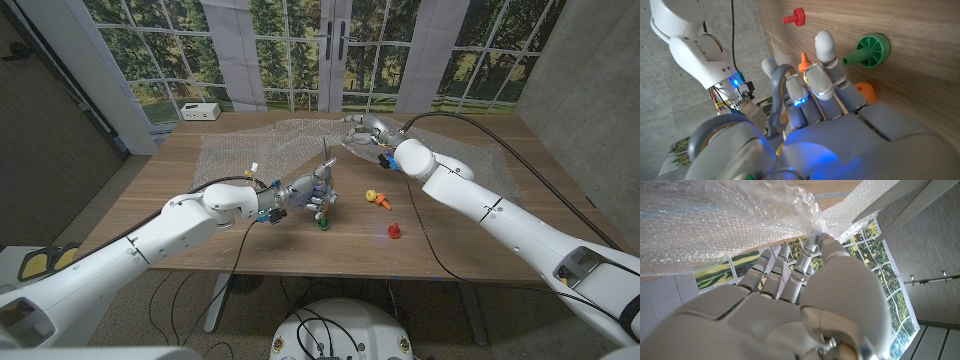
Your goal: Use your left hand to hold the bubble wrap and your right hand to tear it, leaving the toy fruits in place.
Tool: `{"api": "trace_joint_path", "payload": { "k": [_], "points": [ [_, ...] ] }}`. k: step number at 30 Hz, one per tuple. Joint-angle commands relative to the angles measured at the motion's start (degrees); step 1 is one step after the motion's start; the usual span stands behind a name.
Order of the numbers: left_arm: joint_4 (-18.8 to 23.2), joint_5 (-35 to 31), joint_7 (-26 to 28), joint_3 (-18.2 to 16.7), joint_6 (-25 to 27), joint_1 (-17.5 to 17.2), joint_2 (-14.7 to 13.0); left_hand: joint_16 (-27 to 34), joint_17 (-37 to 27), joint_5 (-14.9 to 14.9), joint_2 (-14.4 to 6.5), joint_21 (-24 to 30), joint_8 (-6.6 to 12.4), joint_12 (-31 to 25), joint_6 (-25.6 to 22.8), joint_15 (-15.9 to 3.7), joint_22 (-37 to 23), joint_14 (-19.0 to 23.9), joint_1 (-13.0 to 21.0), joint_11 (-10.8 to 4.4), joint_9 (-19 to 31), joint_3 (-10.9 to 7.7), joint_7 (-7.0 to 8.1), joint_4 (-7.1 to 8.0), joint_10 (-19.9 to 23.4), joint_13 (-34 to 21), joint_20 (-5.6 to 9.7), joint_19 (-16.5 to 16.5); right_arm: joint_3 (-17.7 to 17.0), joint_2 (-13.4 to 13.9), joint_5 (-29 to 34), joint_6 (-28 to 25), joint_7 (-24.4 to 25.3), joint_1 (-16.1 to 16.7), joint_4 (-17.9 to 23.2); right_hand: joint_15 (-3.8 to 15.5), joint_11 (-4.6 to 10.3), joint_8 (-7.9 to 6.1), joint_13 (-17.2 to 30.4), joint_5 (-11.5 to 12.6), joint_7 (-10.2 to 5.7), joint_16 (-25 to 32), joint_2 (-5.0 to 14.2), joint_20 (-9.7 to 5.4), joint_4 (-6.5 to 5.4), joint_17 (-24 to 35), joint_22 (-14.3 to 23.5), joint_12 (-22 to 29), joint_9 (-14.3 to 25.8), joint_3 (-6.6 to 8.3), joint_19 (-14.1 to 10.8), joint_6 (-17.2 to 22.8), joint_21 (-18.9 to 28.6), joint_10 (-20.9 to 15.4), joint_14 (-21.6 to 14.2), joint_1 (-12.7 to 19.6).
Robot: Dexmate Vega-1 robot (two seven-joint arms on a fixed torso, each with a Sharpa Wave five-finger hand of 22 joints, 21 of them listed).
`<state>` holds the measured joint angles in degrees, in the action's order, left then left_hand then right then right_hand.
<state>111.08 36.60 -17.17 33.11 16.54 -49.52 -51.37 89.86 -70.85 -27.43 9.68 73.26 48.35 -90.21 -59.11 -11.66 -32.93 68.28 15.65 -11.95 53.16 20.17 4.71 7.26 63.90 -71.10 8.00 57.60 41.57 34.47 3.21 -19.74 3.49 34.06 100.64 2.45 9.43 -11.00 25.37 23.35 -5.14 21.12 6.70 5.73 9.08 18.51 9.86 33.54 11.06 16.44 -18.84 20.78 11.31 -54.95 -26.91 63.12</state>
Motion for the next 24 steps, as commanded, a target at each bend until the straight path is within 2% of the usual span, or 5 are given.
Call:
{"api": "trace_joint_path", "payload": {
  "k": [1,5,14,16,24],
  "points": [
    [-1.09,-0.14,-0.77,0.04,-0.49,0.66,0.25,0.11,-0.03,-0.06,0.05,0.28,20.19,-0.21,0.15,0.14,-0.24,0.31,0.30,0.01,6.14,0.03,-0.23,0.26,-0.17,-0.15,0.00,-0.15,0.56,0.20,0.30,0.63,-0.46,0.10,0.11,9.85,1.13,-0.02,0.00,0.28,0.08,-0.17,0.08,-0.08,0.00,0.20,0.21,0.50,0.24,0.09,-0.04,0.30,0.10,-0.77,-0.43,0.48],
    [-1.40,-0.27,-1.11,0.15,-0.60,0.93,0.36,0.11,-0.03,-0.05,0.05,0.29,20.16,-0.21,-0.14,0.13,-0.23,0.30,0.28,0.02,5.88,0.02,-0.21,0.27,-0.17,-0.15,-0.01,-0.17,0.75,0.28,0.78,0.87,-0.31,0.28,0.43,9.85,0.82,-0.02,-0.15,0.28,0.06,-0.15,-0.07,0.06,0.03,0.25,0.20,0.59,0.24,-0.02,-0.04,0.34,0.10,-0.97,-0.49,0.47],
    [-1.58,-0.43,-1.33,0.28,-0.58,1.23,0.56,0.11,-0.03,-0.04,0.08,0.17,20.38,-0.21,-0.27,0.13,0.10,0.29,0.24,0.03,6.07,0.04,-0.15,0.27,-0.18,-0.14,-0.03,-0.06,0.61,0.92,2.33,2.79,1.03,1.57,1.90,9.84,1.19,-0.05,-0.57,0.38,0.02,-0.30,-0.14,0.11,0.03,0.26,0.20,0.60,0.24,-0.03,-0.06,0.49,0.11,-1.14,-0.55,0.51],
    [-1.53,-0.44,-1.26,0.27,-0.53,1.21,0.55,0.12,-0.04,-0.02,0.04,0.38,19.96,-0.19,-0.09,0.13,-0.22,0.29,0.22,0.04,5.49,0.02,-0.08,0.29,-0.25,-0.14,-0.11,-0.15,0.40,1.13,2.70,3.34,1.56,2.12,2.33,9.86,1.33,-0.06,-0.59,0.39,0.05,-0.32,-0.17,0.17,0.04,0.28,0.20,0.63,0.24,-0.05,-0.02,0.54,0.09,-1.14,-0.54,0.52],
    [-1.14,-0.38,-0.93,0.25,-0.26,0.99,0.49,0.11,-0.04,-0.03,0.07,0.41,19.95,-0.21,-0.33,0.14,-0.23,0.27,0.22,0.00,5.25,0.03,-0.26,0.28,-0.18,-0.14,-0.06,-0.17,0.12,2.53,5.61,3.79,2.70,3.93,5.34,9.91,1.37,-0.04,-0.67,0.41,-0.03,-0.40,-0.20,0.25,-0.01,0.43,0.19,0.78,0.24,-0.20,0.04,0.60,0.06,-1.13,-0.37,0.51]
  ]
}}
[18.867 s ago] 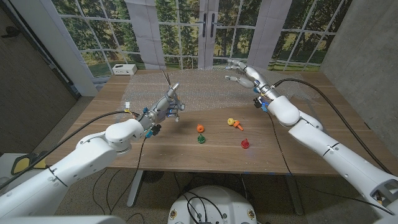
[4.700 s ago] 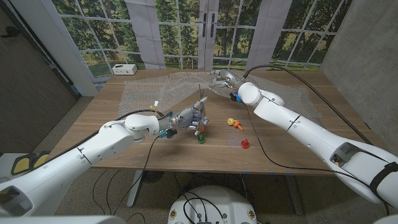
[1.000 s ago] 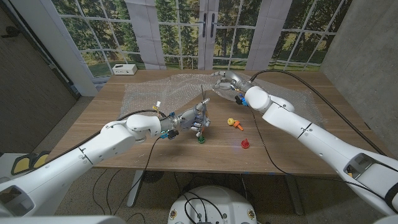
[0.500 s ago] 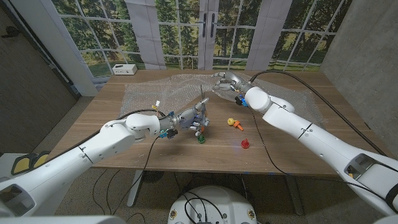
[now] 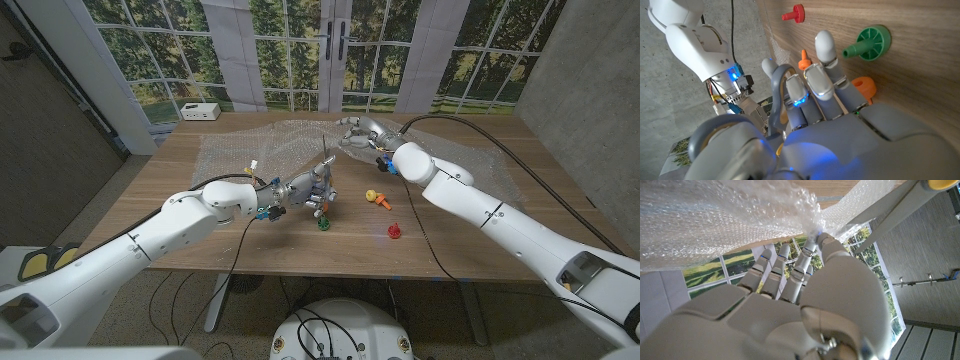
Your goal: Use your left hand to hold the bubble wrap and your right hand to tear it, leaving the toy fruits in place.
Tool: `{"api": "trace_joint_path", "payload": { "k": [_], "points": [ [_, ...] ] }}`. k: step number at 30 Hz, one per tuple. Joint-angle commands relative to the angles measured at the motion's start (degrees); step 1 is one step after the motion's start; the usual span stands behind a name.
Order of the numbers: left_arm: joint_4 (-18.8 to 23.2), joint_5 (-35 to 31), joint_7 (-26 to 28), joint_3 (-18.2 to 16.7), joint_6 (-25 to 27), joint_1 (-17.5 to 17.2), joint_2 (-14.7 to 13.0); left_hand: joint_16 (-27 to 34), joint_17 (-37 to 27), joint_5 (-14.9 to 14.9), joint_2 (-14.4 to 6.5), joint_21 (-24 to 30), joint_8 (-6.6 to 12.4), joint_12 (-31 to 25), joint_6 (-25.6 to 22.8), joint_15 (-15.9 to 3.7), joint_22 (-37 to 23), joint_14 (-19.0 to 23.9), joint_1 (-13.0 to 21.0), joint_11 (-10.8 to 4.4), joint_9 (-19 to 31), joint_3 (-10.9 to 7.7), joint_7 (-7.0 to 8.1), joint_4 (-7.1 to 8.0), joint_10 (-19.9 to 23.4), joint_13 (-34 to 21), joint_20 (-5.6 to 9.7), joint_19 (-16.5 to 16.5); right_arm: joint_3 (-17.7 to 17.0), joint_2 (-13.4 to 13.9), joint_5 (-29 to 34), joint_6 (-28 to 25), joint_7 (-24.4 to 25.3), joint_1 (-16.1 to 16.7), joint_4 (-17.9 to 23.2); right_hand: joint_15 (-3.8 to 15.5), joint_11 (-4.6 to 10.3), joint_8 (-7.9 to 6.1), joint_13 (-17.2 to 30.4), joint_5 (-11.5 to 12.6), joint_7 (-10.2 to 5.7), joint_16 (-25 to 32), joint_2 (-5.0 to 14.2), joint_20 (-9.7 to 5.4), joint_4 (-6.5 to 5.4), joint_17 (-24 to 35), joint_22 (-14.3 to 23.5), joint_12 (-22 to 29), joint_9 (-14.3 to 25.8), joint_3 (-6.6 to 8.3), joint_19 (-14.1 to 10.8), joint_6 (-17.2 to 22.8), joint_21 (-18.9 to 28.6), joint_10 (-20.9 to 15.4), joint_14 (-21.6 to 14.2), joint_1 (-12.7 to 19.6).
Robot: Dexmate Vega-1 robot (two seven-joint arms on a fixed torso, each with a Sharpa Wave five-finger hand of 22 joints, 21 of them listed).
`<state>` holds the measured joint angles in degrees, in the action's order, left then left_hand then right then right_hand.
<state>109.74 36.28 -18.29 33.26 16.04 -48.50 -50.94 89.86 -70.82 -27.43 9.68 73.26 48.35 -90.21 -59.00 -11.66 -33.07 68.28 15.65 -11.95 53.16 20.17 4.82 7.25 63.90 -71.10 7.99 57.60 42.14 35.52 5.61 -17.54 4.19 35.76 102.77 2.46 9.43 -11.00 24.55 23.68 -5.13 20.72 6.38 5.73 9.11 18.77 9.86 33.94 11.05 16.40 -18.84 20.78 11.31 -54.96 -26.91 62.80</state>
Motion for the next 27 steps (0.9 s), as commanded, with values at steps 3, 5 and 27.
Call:
{"api": "trace_joint_path", "payload": {
  "k": [3,5,27],
  "points": [
    [0.37,-0.06,0.39,0.04,0.29,-0.15,0.01,0.11,-0.07,-0.01,0.08,0.42,20.36,-0.21,-0.09,0.14,-0.07,0.25,0.17,0.00,6.07,0.05,-0.30,0.31,-0.19,-0.14,-0.02,-0.16,-0.75,1.66,3.48,2.43,2.12,2.85,3.52,9.97,1.55,-0.04,0.14,0.11,-0.03,-0.09,0.12,0.35,0.01,0.18,0.19,0.43,0.24,-0.16,0.05,0.62,0.06,-1.09,-0.29,0.93],
    [0.46,-0.01,0.51,0.00,0.35,-0.21,-0.01,0.11,-0.07,-0.01,0.09,0.43,20.31,-0.21,-0.22,0.14,-0.07,0.24,0.16,0.01,5.89,0.04,-0.24,0.30,-0.18,-0.14,-0.05,-0.19,-0.78,1.82,3.78,3.16,2.02,3.11,3.55,9.99,1.44,-0.02,0.10,0.13,-0.08,-0.13,0.10,0.41,0.05,0.25,0.18,0.52,0.24,-0.21,0.05,0.65,0.07,-1.03,-0.27,1.04],
    [0.44,-0.12,0.55,0.36,0.86,0.18,0.33,0.11,-0.07,0.01,0.05,0.48,20.34,-0.21,0.01,0.14,-0.04,0.23,0.18,0.01,5.96,0.02,-0.29,0.28,-0.15,-0.14,-0.01,-0.21,-1.03,2.06,7.49,8.36,1.89,4.66,2.46,10.23,1.95,0.02,-0.16,0.06,-0.57,-0.20,0.09,0.29,0.14,0.65,0.18,0.79,0.25,-0.53,0.20,0.73,0.02,-0.99,0.11,1.50]
  ]
}}
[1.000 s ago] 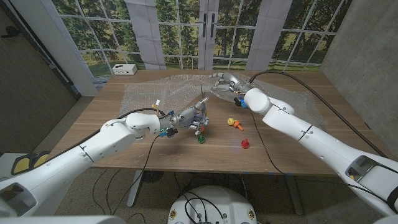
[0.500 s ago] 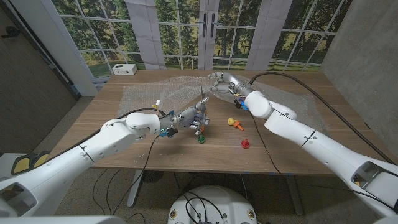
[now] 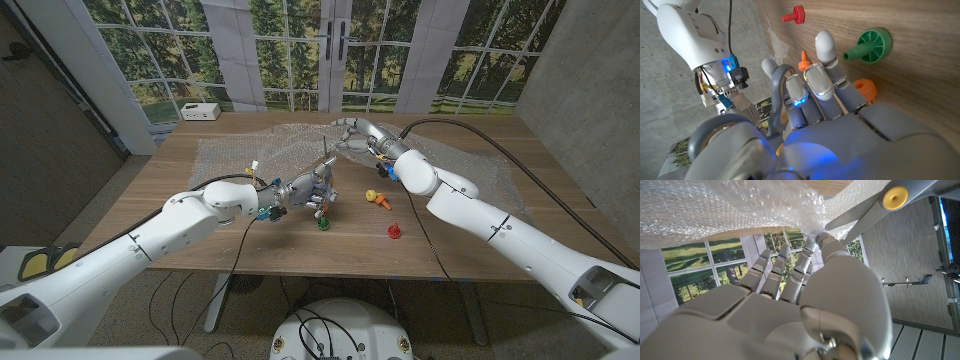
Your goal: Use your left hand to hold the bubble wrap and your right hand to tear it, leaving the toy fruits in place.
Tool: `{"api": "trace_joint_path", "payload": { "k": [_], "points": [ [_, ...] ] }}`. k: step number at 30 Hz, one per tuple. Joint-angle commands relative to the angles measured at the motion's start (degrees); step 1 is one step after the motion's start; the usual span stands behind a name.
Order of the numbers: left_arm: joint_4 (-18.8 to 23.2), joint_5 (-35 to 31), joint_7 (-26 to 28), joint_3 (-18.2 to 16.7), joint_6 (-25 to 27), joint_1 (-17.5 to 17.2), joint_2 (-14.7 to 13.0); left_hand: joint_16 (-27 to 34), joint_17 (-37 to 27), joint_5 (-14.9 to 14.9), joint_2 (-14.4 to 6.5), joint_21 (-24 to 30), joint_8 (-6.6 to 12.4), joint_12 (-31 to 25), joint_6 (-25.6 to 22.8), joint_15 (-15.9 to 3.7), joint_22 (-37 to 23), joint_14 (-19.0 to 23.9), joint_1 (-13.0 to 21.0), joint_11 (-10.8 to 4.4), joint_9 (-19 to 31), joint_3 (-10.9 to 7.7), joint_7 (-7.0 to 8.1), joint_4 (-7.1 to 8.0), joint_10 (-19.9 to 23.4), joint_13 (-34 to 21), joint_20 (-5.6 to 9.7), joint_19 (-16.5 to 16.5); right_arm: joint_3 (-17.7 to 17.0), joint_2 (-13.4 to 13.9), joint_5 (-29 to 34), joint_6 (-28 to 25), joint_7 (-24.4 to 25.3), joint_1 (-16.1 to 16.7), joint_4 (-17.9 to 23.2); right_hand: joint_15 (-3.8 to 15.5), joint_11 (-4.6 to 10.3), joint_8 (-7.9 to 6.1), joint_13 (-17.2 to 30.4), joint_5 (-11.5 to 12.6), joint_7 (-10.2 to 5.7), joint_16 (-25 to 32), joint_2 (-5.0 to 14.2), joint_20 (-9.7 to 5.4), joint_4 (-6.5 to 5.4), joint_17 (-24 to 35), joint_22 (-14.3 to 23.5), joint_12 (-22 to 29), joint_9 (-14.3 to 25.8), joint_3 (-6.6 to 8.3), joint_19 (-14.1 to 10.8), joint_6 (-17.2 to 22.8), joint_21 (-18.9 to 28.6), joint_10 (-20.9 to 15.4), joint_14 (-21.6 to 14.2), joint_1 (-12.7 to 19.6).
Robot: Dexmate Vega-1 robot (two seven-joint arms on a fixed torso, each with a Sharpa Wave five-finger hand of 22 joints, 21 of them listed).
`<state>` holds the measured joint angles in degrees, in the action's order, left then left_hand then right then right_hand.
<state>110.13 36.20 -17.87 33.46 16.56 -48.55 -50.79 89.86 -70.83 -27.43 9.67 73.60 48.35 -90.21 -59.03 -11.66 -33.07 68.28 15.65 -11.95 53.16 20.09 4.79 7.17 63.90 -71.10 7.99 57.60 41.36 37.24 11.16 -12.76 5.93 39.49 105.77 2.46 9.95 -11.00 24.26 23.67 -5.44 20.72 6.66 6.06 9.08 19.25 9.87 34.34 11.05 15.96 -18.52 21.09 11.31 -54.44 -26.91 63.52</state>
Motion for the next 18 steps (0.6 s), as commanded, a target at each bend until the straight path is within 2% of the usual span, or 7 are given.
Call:
{"api": "trace_joint_path", "payload": {
  "k": [1,4,7,9,18],
  "points": [
    [0.08,-0.16,0.19,0.21,0.37,0.28,0.17,0.11,-0.05,0.02,0.05,0.16,20.35,-0.21,-0.08,0.13,-0.05,0.22,0.18,0.02,5.90,0.10,-0.25,0.37,-0.16,-0.14,-0.07,-0.22,-0.29,0.39,2.21,3.99,0.28,1.01,-0.59,10.22,1.50,0.02,0.12,0.06,-0.27,-0.19,-0.19,-0.07,0.16,0.19,0.17,0.38,0.25,-0.10,-0.16,0.43,0.03,-1.44,0.12,0.79],
    [0.07,-0.18,0.24,0.21,0.37,0.30,0.20,0.11,-0.05,0.02,0.02,-0.02,20.54,-0.21,0.05,0.12,0.31,0.25,0.19,0.02,6.26,0.08,-0.27,0.37,-0.16,-0.14,-0.02,-0.09,-0.47,0.42,2.80,5.16,0.63,1.27,-0.83,10.27,1.51,0.01,0.07,0.03,-0.35,-0.17,-0.14,-0.25,0.16,0.28,0.17,0.42,0.25,-0.15,-0.10,0.49,0.01,-1.43,0.15,0.89],
    [0.10,-0.09,0.28,0.19,0.49,0.30,0.21,0.11,-0.05,0.02,0.02,0.19,19.88,-0.21,-0.43,0.13,-0.07,0.23,0.20,-0.01,4.95,0.09,-0.33,0.37,-0.13,-0.14,-0.03,-0.22,-0.68,0.45,3.25,6.37,0.81,1.42,-1.24,10.33,1.65,0.01,0.11,0.02,-0.47,-0.16,-0.11,-0.34,0.18,0.35,0.17,0.46,0.25,-0.18,-0.10,0.50,0.02,-1.34,0.17,1.01],
    [0.09,-0.10,0.22,0.22,0.50,0.34,0.21,0.11,-0.05,0.03,0.04,0.18,20.37,-0.21,-0.07,0.13,-0.04,0.24,0.21,0.01,5.90,0.09,-0.24,0.37,-0.15,-0.14,-0.05,-0.23,-0.80,0.45,3.68,7.26,1.08,1.51,-1.59,10.30,1.54,0.02,0.08,-0.01,-0.55,-0.16,-0.13,-0.44,0.17,0.40,0.16,0.43,0.25,-0.24,-0.01,0.50,-0.02,-1.17,0.22,1.04],
    [0.50,-0.06,0.70,-0.01,0.57,0.01,-0.04,0.12,-0.05,0.04,0.06,0.25,20.44,-0.21,-0.07,0.13,-0.09,0.31,0.15,0.03,5.97,0.11,-0.07,0.39,-0.17,-0.14,0.01,-0.24,-1.60,0.67,5.76,11.09,2.49,1.97,-2.92,10.40,1.69,-0.03,-0.07,-0.11,-0.99,-0.14,-0.05,-0.63,0.17,0.57,0.16,0.51,0.26,-0.37,-0.05,0.71,0.01,-1.21,0.32,1.24]
  ]
}}
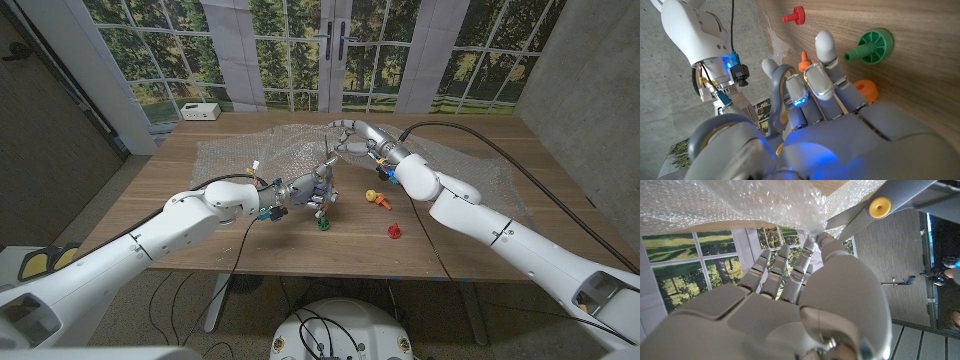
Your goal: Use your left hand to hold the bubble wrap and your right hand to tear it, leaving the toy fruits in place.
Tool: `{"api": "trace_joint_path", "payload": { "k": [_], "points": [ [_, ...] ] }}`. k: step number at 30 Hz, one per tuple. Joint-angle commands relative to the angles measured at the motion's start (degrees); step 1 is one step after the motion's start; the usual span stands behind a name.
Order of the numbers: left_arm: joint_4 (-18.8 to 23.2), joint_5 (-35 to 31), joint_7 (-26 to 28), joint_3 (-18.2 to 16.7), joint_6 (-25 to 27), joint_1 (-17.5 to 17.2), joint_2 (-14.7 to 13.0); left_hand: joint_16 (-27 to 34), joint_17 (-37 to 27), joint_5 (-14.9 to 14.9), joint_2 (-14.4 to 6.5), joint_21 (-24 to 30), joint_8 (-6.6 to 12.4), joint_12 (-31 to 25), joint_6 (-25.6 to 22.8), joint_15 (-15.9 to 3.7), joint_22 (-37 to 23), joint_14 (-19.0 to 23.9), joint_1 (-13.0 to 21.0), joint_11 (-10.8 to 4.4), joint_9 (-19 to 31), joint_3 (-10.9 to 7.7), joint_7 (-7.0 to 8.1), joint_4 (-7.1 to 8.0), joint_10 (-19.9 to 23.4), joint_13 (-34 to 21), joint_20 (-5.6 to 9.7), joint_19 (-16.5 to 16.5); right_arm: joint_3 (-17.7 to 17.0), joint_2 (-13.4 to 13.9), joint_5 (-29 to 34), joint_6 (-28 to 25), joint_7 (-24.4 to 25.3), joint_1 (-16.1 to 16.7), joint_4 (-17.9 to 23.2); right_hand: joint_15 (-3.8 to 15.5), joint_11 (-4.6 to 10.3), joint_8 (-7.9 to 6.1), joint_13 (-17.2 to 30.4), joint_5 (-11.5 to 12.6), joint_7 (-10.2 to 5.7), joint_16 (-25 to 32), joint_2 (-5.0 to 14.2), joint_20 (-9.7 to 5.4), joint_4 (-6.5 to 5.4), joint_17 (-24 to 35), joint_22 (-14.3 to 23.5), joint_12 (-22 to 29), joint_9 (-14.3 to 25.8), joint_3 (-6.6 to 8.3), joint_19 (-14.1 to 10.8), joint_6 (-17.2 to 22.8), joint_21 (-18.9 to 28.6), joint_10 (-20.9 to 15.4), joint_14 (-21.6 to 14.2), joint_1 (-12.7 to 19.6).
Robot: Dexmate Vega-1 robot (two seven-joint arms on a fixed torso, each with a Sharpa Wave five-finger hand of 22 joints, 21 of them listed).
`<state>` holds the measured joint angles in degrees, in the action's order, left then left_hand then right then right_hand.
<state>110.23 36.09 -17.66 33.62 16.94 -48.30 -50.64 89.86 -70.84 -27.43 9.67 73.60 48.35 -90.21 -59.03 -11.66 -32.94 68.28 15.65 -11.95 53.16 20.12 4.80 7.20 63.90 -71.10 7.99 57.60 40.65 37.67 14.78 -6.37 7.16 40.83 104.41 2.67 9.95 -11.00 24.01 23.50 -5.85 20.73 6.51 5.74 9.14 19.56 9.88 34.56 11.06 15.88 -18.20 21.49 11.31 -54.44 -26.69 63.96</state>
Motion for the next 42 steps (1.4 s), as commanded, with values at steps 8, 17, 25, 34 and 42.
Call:
{"api": "trace_joint_path", "payload": {
  "k": [8,17,25,34,42],
  "points": [
    [0.61,0.15,0.60,-0.36,0.15,-0.42,-0.42,0.10,0.00,0.12,-1.09,0.25,19.95,-0.21,-0.41,0.11,-0.14,0.45,0.41,0.00,5.02,-0.47,-0.33,0.57,-0.11,-0.13,-0.04,-0.27,-1.19,0.07,2.97,7.05,0.71,0.53,-2.68,10.25,1.72,-0.04,0.07,-0.06,-0.81,-0.22,0.08,-0.68,0.14,0.38,0.15,0.41,0.26,-0.44,-0.33,0.43,0.00,-1.24,0.33,1.04],
    [0.53,0.06,0.92,-0.48,-0.31,-0.64,-0.28,-0.07,0.01,4.57,-11.77,0.72,20.17,-0.13,-0.36,0.09,0.34,0.27,6.74,0.01,5.06,-4.21,-0.41,0.73,-0.05,-0.10,0.00,-0.51,-0.88,0.03,3.86,8.64,-1.03,0.17,-3.35,10.28,1.85,0.02,0.00,-0.20,-1.14,-0.34,0.16,-0.89,0.10,0.51,0.15,0.45,0.27,-0.58,-0.18,0.37,-0.05,-1.02,0.65,1.25],
    [0.68,0.04,1.15,-0.77,-0.80,-0.96,-0.42,-0.10,0.02,7.02,-11.92,1.04,19.83,-0.13,-0.56,0.08,0.56,0.23,7.36,-0.03,4.16,-2.83,-0.26,0.89,0.05,-0.10,-0.14,-0.63,-1.08,-0.31,4.60,9.53,-1.10,0.19,-3.73,10.32,1.87,0.04,-0.16,-0.30,-1.23,-0.42,0.23,-0.98,0.09,0.58,0.15,0.35,0.27,-0.66,-0.15,0.36,-0.05,-0.75,0.84,1.40],
    [0.66,0.31,1.29,-1.05,-0.97,-1.27,-0.55,-0.12,0.01,7.99,-11.12,1.14,20.72,-0.15,-0.31,0.10,0.72,0.18,6.82,0.00,5.58,-1.62,-0.43,1.19,0.08,-0.11,-0.02,-0.70,-2.04,-0.61,4.35,11.15,0.16,0.70,-4.37,10.38,1.86,0.02,-0.17,-0.41,-1.32,-0.41,0.43,-1.12,0.03,0.69,0.15,0.46,0.28,-0.71,-0.20,0.44,-0.02,-0.74,0.84,1.56],
    [0.61,0.44,1.64,-1.18,-0.86,-1.29,-0.42,-0.14,0.04,8.90,-13.48,1.36,20.50,-0.12,-0.38,0.08,1.14,0.36,6.89,-0.01,5.14,-1.78,-0.42,1.59,0.12,-0.09,-0.05,-0.69,-2.30,-0.79,4.97,14.03,1.60,0.54,-5.83,10.44,1.84,-0.13,-0.15,-0.53,-1.51,-0.32,0.59,-1.30,0.00,0.83,0.14,0.59,0.28,-0.77,-0.16,0.89,-0.03,-0.66,0.63,1.75]
  ]
}}
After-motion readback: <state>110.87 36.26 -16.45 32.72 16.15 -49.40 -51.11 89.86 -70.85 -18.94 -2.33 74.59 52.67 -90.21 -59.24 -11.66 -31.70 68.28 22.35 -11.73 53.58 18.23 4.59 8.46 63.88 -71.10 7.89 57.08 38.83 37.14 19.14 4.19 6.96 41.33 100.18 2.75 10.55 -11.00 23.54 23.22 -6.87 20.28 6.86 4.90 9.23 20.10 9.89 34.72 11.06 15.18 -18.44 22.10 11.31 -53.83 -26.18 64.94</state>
